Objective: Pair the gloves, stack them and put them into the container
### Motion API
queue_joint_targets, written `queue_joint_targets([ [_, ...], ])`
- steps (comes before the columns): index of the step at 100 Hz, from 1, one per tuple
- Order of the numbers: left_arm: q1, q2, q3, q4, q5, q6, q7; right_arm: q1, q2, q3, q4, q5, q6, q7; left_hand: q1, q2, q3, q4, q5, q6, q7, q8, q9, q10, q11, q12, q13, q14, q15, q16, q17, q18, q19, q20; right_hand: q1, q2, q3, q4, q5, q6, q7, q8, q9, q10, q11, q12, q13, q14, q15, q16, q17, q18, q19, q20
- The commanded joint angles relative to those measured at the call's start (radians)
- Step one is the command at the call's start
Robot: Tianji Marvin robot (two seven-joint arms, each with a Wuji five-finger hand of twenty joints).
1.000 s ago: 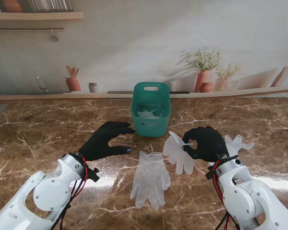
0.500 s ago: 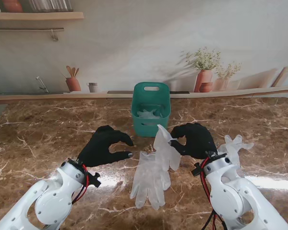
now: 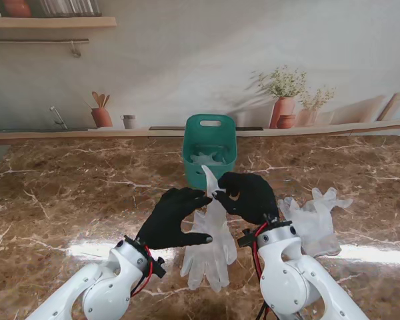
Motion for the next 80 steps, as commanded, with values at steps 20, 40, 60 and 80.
queue_joint_targets([
  [20, -0.018, -0.015, 0.057, 0.027, 0.065, 0.062, 0.085, 0.009, -0.043, -0.081, 0.002, 0.047, 0.09, -0.088, -0.07, 0.018, -0.089, 0.032, -0.159, 0.066, -0.081, -0.043, -0.173, 0.017, -0.031, -0.023, -0.142, -0.051, -0.074, -0.024, 0.013, -0.069, -0.149, -0.115, 0.049, 0.001, 0.008, -0.002, 0.021, 0.007, 0.057, -0.056, -0.004, 0.009, 0.017, -0.004, -0.016, -0.004, -0.032, -0.009, -0.048, -0.002, -0.019, -0.021],
  [40, -0.045, -0.025, 0.101, 0.053, 0.108, 0.131, 0.157, -0.003, -0.062, -0.118, -0.02, 0.09, 0.134, -0.128, -0.039, 0.036, -0.084, 0.034, -0.143, 0.055, -0.073, -0.036, -0.149, 0.014, -0.018, -0.017, -0.13, -0.047, -0.063, -0.01, 0.012, -0.065, -0.137, -0.123, 0.048, -0.003, 0.001, 0.001, 0.025, 0.015, 0.056, -0.083, -0.006, 0.01, 0.023, -0.012, -0.017, -0.004, -0.031, -0.016, -0.051, -0.007, -0.017, -0.027],
  [60, -0.062, -0.04, 0.12, 0.078, 0.117, 0.164, 0.226, -0.03, -0.069, -0.122, -0.057, 0.131, 0.137, -0.133, 0.027, 0.077, -0.043, 0.027, -0.072, 0.017, 0.006, 0.014, -0.076, 0.007, 0.025, -0.002, -0.082, -0.033, -0.023, 0.014, -0.01, -0.055, -0.064, -0.04, 0.041, -0.016, 0.002, 0.002, 0.036, 0.026, 0.073, -0.148, 0.009, 0.017, 0.038, -0.042, 0.002, -0.003, -0.013, -0.024, -0.037, -0.005, 0.002, -0.032],
  [80, -0.067, -0.061, 0.123, 0.101, 0.11, 0.151, 0.326, -0.043, -0.071, -0.124, -0.067, 0.141, 0.141, -0.136, 0.104, 0.189, 0.056, 0.023, 0.073, -0.072, 0.237, 0.123, 0.186, -0.026, 0.123, 0.029, 0.104, -0.021, 0.096, 0.07, -0.009, -0.033, 0.082, 0.143, 0.03, -0.021, -0.002, 0.002, 0.043, 0.034, 0.072, -0.182, 0.018, 0.026, 0.047, -0.047, 0.015, 0.0, -0.006, -0.025, -0.025, -0.004, 0.014, -0.032],
])
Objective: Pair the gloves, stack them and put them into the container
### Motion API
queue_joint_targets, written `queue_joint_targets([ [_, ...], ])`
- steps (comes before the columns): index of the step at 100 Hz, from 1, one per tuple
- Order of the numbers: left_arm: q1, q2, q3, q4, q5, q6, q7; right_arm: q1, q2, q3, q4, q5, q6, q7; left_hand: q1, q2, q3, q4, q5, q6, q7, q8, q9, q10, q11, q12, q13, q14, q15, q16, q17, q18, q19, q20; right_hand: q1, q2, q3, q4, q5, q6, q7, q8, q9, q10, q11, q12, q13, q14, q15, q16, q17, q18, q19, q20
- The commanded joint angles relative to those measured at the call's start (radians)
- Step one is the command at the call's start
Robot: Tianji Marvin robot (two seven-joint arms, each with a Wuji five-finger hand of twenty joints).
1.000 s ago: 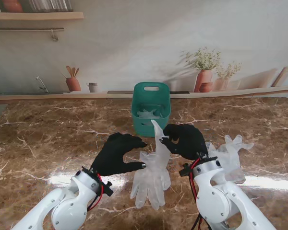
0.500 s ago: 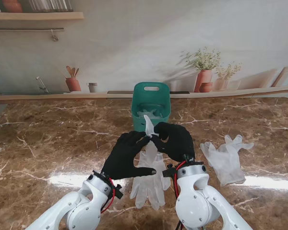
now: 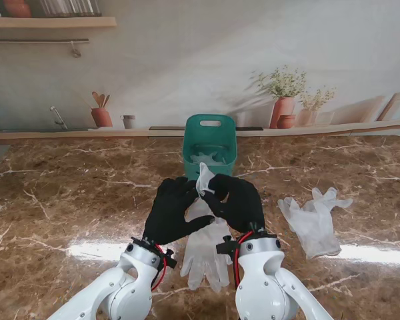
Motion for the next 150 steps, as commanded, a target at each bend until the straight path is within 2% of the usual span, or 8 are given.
queue_joint_targets([
  [1, 0.002, -0.014, 0.0, 0.005, -0.005, -0.011, 0.018, -0.016, -0.007, -0.004, -0.006, 0.011, 0.009, 0.01, 0.022, 0.058, 0.094, 0.004, 0.051, -0.053, 0.079, 0.039, 0.083, -0.028, 0.046, 0.028, 0.082, -0.006, 0.063, 0.035, -0.008, -0.008, 0.073, 0.034, 0.004, -0.006, -0.001, 0.003, 0.031, -0.004, 0.037, -0.018, 0.018, 0.016, 0.022, -0.009, 0.017, -0.007, 0.021, -0.016, 0.01, -0.006, 0.03, -0.011],
  [19, 0.016, -0.028, -0.026, -0.007, -0.068, -0.047, 0.033, -0.024, -0.007, 0.004, -0.007, 0.012, 0.013, 0.009, 0.398, 0.202, -0.29, -0.006, 0.144, -0.255, 0.567, 0.228, 0.379, -0.073, 0.229, 0.205, 0.298, 0.019, 0.276, 0.19, 0.013, 0.007, 0.337, -0.052, -0.008, -0.002, -0.013, 0.002, 0.026, -0.012, 0.041, -0.045, 0.018, 0.008, 0.014, -0.025, 0.014, -0.009, 0.017, -0.021, 0.008, -0.009, 0.031, -0.017],
  [53, 0.046, -0.011, -0.131, -0.048, -0.25, -0.204, -0.165, -0.051, 0.022, 0.096, 0.033, -0.092, -0.119, 0.017, 0.439, 0.217, -0.325, -0.023, 0.126, -0.313, 0.627, 0.591, 0.428, -0.088, 0.247, 0.378, 0.319, 0.054, 0.284, 0.233, 0.008, 0.036, 0.396, -0.064, -0.239, 0.083, -0.139, 0.159, 0.001, 0.037, -0.387, 0.1, -0.136, -0.011, -0.12, -0.2, -0.119, -0.016, -0.153, -0.086, -0.086, -0.042, -0.101, -0.029],
  [72, 0.056, 0.009, -0.185, -0.062, -0.389, -0.281, -0.317, -0.074, 0.023, 0.163, 0.045, -0.085, -0.184, 0.008, 0.435, 0.213, -0.319, -0.017, 0.132, -0.327, 0.589, 0.65, 0.421, -0.095, 0.21, 0.386, 0.295, 0.045, 0.25, 0.227, 0.005, 0.023, 0.341, -0.082, -0.116, -0.048, 0.142, 0.114, -0.129, -0.002, -0.277, -0.052, -0.188, -0.023, -0.159, -0.22, -0.156, -0.022, -0.218, -0.104, -0.103, -0.053, -0.136, -0.014],
  [88, 0.051, 0.025, -0.201, -0.057, -0.428, -0.331, -0.391, -0.071, 0.019, 0.181, 0.064, -0.068, -0.179, 0.001, 0.426, 0.217, -0.318, -0.016, 0.131, -0.345, 0.575, 0.663, 0.417, -0.108, 0.185, 0.379, 0.289, 0.029, 0.227, 0.217, 0.004, 0.019, 0.331, -0.075, -0.068, 0.018, 0.273, 0.227, -0.18, 0.038, -0.478, 0.037, -0.258, -0.029, -0.225, -0.218, -0.191, -0.032, -0.266, -0.126, -0.121, -0.053, -0.169, -0.013],
  [118, 0.044, 0.057, -0.214, -0.064, -0.516, -0.366, -0.545, -0.057, 0.065, 0.228, 0.059, 0.009, -0.253, 0.273, 0.415, 0.219, -0.311, -0.009, 0.131, -0.366, 0.539, 0.688, 0.415, -0.109, 0.167, 0.377, 0.29, 0.025, 0.206, 0.208, -0.002, 0.014, 0.281, -0.074, -0.095, -0.058, -0.054, 0.171, -0.705, 0.19, -0.904, -0.045, -0.842, 0.017, -0.357, -0.38, -0.554, -0.048, -0.375, -0.166, -0.324, -0.095, -0.404, 0.017],
  [146, 0.049, 0.069, -0.223, -0.073, -0.534, -0.347, -0.596, -0.052, 0.075, 0.238, 0.063, 0.121, -0.346, 0.357, 0.412, 0.222, -0.307, -0.007, 0.129, -0.361, 0.522, 0.704, 0.395, -0.105, 0.161, 0.383, 0.274, 0.023, 0.192, 0.207, -0.01, 0.008, 0.222, -0.067, -0.113, -0.037, -0.061, 0.152, -0.239, 0.007, -0.46, 0.203, -0.653, 0.013, -0.308, -0.373, -0.532, -0.045, -0.362, -0.173, -0.309, -0.087, -0.447, 0.09],
  [150, 0.05, 0.069, -0.223, -0.074, -0.533, -0.345, -0.596, -0.053, 0.073, 0.236, 0.064, 0.131, -0.35, 0.352, 0.412, 0.222, -0.307, -0.006, 0.128, -0.36, 0.52, 0.703, 0.392, -0.104, 0.159, 0.383, 0.273, 0.022, 0.191, 0.207, -0.011, 0.007, 0.218, -0.065, -0.076, -0.074, -0.06, 0.058, -0.18, -0.043, -0.32, 0.172, -0.594, 0.008, -0.303, -0.365, -0.514, -0.044, -0.355, -0.172, -0.299, -0.083, -0.434, 0.095],
])
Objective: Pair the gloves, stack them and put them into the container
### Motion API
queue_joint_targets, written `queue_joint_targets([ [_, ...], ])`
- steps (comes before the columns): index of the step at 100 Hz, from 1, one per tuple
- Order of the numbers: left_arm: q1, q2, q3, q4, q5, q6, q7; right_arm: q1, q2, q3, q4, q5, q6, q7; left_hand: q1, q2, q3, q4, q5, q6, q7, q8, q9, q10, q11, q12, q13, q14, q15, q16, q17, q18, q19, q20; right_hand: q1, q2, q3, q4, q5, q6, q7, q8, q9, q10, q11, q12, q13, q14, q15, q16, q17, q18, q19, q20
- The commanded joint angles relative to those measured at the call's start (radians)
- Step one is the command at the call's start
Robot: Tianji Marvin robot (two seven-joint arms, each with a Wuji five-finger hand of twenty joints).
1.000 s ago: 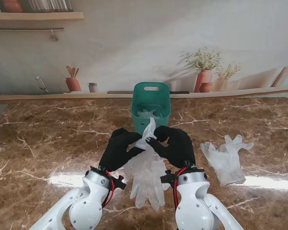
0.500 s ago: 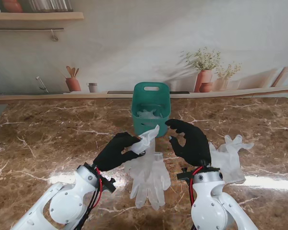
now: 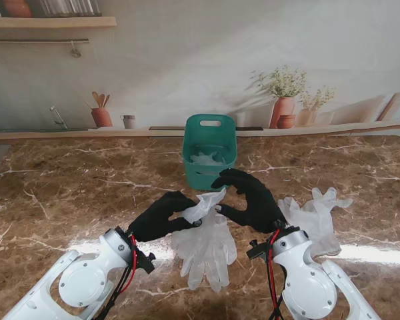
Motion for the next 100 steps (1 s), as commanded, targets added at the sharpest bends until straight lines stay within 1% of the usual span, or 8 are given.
queue_joint_targets([
  [1, 0.008, 0.003, 0.0, -0.003, 0.0, 0.009, -0.002, -0.007, -0.007, -0.004, 0.005, 0.002, 0.003, 0.003, 0.056, 0.044, 0.003, 0.01, 0.03, -0.102, -0.004, 0.03, -0.017, -0.032, -0.018, 0.013, -0.021, -0.022, -0.03, -0.007, -0.025, -0.03, -0.03, 0.008, 0.033, -0.055, 0.014, -0.131, 0.104, -0.11, 0.238, -0.041, 0.096, -0.015, 0.018, 0.009, 0.05, -0.022, 0.021, -0.008, 0.022, -0.019, 0.009, 0.037],
  [24, 0.013, 0.0, -0.003, 0.0, 0.021, 0.023, 0.014, -0.012, -0.015, -0.013, 0.011, -0.013, -0.027, -0.043, 0.015, 0.012, 0.013, 0.025, 0.038, -0.054, -0.069, -0.165, -0.053, -0.018, -0.095, -0.085, -0.025, -0.03, -0.068, -0.048, -0.018, -0.018, -0.073, 0.041, 0.077, -0.068, 0.082, -0.177, 0.269, -0.203, 0.469, -0.034, 0.387, -0.056, 0.095, 0.081, 0.215, -0.019, 0.064, 0.011, 0.087, 0.009, 0.104, 0.046],
  [32, 0.016, 0.0, -0.007, 0.003, 0.029, 0.026, 0.017, -0.015, -0.017, -0.016, 0.008, -0.02, -0.031, -0.058, -0.169, -0.127, 0.172, 0.037, 0.008, 0.037, -0.243, -0.416, -0.125, -0.012, -0.161, -0.212, -0.056, -0.043, -0.122, -0.133, -0.018, 0.004, -0.086, -0.003, 0.081, -0.065, 0.092, -0.176, 0.273, -0.184, 0.469, -0.012, 0.469, -0.066, 0.136, 0.123, 0.288, -0.012, 0.088, 0.023, 0.121, 0.02, 0.136, 0.048],
  [37, 0.018, 0.002, -0.012, 0.003, 0.031, 0.023, 0.011, -0.02, -0.02, -0.021, 0.002, -0.03, -0.019, -0.079, -0.402, -0.21, 0.485, 0.011, -0.001, 0.085, -0.337, -0.481, -0.172, -0.009, -0.188, -0.249, -0.079, -0.048, -0.154, -0.161, -0.02, 0.015, -0.118, -0.011, 0.086, -0.069, 0.103, -0.172, 0.276, -0.161, 0.47, 0.001, 0.553, -0.062, 0.153, 0.243, 0.372, -0.002, 0.118, 0.042, 0.17, 0.035, 0.19, 0.042],
  [49, 0.023, 0.006, -0.023, 0.002, 0.033, 0.004, 0.0, -0.037, -0.022, -0.028, -0.024, -0.07, 0.06, -0.101, -0.499, -0.312, 0.494, 0.012, -0.022, 0.113, -0.42, -0.554, -0.256, -0.01, -0.218, -0.288, -0.152, -0.06, -0.22, -0.205, -0.037, 0.02, -0.189, -0.02, 0.092, -0.081, 0.108, -0.168, 0.283, -0.13, 0.488, 0.0, 0.677, -0.036, 0.188, 0.299, 0.54, 0.024, 0.182, 0.057, 0.281, 0.074, 0.301, 0.006],
  [68, 0.028, -0.008, -0.012, 0.01, 0.042, -0.002, 0.06, -0.041, -0.014, -0.039, -0.033, -0.128, 0.119, -0.085, -0.517, -0.336, 0.46, 0.008, 0.016, 0.105, -0.392, -0.551, -0.241, -0.006, -0.197, -0.29, -0.149, -0.052, -0.223, -0.212, -0.041, 0.023, -0.195, 0.024, 0.102, -0.09, 0.101, -0.173, 0.29, -0.125, 0.489, -0.009, 0.732, -0.023, 0.207, 0.305, 0.61, 0.031, 0.215, 0.066, 0.336, 0.091, 0.361, 0.004],
  [89, 0.054, -0.03, -0.008, -0.011, 0.134, 0.006, 0.187, -0.069, -0.002, -0.028, -0.058, -0.14, 0.107, -0.039, -0.239, -0.336, 0.419, -0.041, 0.183, -0.079, 0.025, -0.494, 0.045, -0.04, -0.054, -0.115, 0.055, -0.022, -0.079, -0.09, 0.001, 0.051, -0.011, 0.067, 0.106, -0.098, 0.093, -0.174, 0.293, -0.116, 0.491, -0.029, 0.79, -0.024, 0.202, 0.288, 0.672, 0.034, 0.235, 0.067, 0.391, 0.099, 0.429, -0.016],
  [100, 0.075, -0.029, -0.016, -0.038, 0.133, -0.003, 0.187, -0.094, 0.003, -0.016, -0.078, -0.143, 0.091, -0.021, -0.219, -0.293, 0.487, -0.056, 0.211, -0.059, 0.049, -0.513, 0.125, -0.024, -0.068, -0.028, 0.114, -0.003, -0.004, -0.038, -0.007, 0.054, 0.106, 0.048, 0.108, -0.116, 0.096, -0.176, 0.301, -0.101, 0.499, -0.056, 0.843, -0.018, 0.192, 0.249, 0.724, 0.04, 0.245, 0.061, 0.431, 0.107, 0.47, -0.035],
])
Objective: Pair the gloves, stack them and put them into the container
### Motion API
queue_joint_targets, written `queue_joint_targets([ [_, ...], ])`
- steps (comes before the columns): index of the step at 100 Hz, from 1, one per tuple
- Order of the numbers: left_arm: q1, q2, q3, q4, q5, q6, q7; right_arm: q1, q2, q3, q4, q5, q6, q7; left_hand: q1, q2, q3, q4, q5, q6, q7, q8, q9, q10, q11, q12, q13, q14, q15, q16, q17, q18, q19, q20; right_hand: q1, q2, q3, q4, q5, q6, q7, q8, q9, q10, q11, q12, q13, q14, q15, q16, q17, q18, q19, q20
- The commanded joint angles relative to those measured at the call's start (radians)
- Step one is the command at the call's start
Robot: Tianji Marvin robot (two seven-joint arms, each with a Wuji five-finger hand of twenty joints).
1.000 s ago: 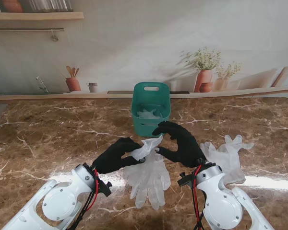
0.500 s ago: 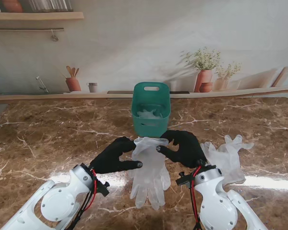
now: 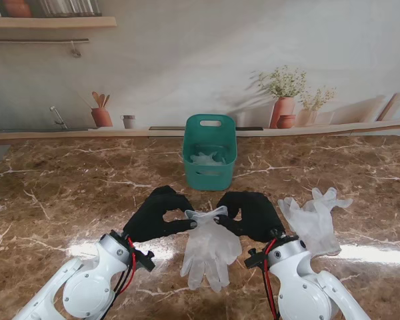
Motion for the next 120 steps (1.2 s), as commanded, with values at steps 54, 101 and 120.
queue_joint_targets([
  [54, 0.234, 0.088, -0.198, -0.257, -0.125, -0.055, -0.384, -0.263, 0.028, 0.096, -0.15, 0.01, -0.181, 0.11, 0.068, 0.145, 0.002, -0.021, -0.035, 0.086, 0.019, 0.183, 0.296, 0.013, -0.006, -0.277, 0.259, 0.016, 0.15, 0.038, 0.065, 0.006, 0.298, -0.07, 0.016, -0.045, 0.002, -0.044, 0.038, 0.004, 0.048, -0.077, 0.129, 0.008, 0.006, -0.078, 0.148, -0.003, 0.053, 0.008, 0.122, -0.002, 0.169, -0.058],
  [101, 0.105, 0.088, -0.119, -0.119, -0.173, 0.098, -0.438, -0.143, 0.028, 0.034, -0.059, 0.068, -0.017, 0.149, 0.089, 0.147, -0.015, -0.019, -0.04, 0.117, 0.033, 0.204, 0.316, 0.027, 0.012, -0.277, 0.27, 0.03, 0.172, 0.051, 0.069, -0.003, 0.316, -0.065, 0.017, -0.028, -0.019, -0.049, 0.05, 0.027, 0.05, -0.145, 0.185, 0.007, 0.032, -0.094, 0.201, 0.0, 0.089, 0.016, 0.169, -0.004, 0.224, -0.075],
  [120, -0.017, 0.076, -0.042, -0.01, -0.132, 0.205, -0.413, 0.026, 0.018, -0.047, 0.08, 0.102, 0.081, 0.143, 0.092, 0.145, -0.011, -0.019, -0.042, 0.128, 0.033, 0.205, 0.31, 0.04, 0.018, -0.276, 0.257, 0.039, 0.183, 0.058, 0.062, -0.008, 0.328, -0.058, 0.023, -0.018, -0.022, -0.05, 0.043, 0.032, 0.062, -0.16, 0.182, 0.012, 0.044, -0.095, 0.175, 0.001, 0.118, 0.03, 0.137, -0.005, 0.229, -0.082],
])
